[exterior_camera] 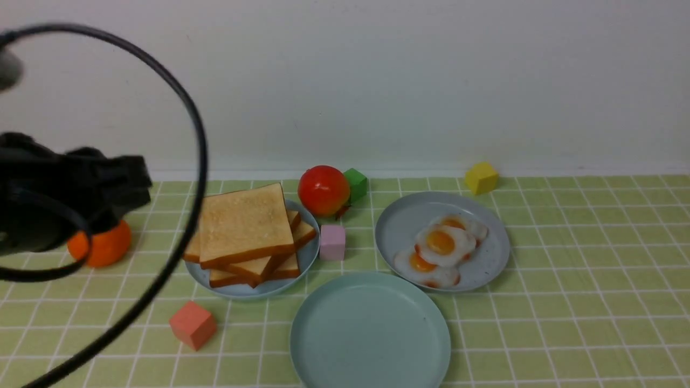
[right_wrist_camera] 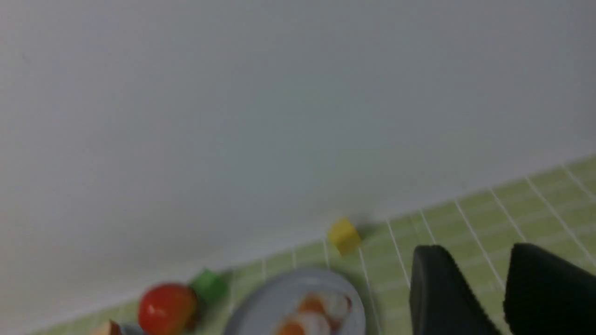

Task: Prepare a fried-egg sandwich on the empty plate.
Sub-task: Use the left arm to grab a slice of bread

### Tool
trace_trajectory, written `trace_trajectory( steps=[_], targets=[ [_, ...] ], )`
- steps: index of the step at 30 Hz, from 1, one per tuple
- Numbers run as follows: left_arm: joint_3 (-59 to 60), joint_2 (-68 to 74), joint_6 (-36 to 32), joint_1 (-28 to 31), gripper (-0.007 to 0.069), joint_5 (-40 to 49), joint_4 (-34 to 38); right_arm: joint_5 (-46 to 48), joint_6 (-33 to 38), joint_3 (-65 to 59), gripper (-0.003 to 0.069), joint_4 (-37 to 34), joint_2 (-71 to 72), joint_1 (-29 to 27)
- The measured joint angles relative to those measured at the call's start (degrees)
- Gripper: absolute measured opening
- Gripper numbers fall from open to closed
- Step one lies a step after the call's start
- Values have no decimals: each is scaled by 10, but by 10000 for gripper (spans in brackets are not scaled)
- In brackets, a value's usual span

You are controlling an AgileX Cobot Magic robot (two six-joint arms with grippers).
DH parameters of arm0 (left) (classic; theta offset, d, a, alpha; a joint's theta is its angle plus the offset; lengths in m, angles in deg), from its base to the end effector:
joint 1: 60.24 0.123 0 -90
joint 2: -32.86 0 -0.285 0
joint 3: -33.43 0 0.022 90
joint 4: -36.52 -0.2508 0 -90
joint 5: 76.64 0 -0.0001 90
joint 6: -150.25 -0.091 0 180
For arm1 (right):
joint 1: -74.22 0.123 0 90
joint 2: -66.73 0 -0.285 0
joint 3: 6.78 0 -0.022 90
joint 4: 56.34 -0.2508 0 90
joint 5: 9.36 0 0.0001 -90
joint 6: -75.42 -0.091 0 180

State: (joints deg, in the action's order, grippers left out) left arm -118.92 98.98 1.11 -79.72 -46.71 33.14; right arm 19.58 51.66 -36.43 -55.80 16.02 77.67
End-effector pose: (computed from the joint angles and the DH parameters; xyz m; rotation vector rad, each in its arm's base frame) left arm 0.2007 -0.0682 0.3386 -0.1787 2.1846 -0.4424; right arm 0.1487 0.0085 0.3771 0.3337 1.8906 0.3106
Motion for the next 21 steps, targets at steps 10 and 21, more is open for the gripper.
trace_trajectory(
  steps=[10,21],
  targets=[
    [-155,259,-122,113,216,106,152,193,212,-10,241,-178,-68,7],
    [-249,442,-348,207,346,157,364,197,353,-10,241,-311,-69,34]
  ],
)
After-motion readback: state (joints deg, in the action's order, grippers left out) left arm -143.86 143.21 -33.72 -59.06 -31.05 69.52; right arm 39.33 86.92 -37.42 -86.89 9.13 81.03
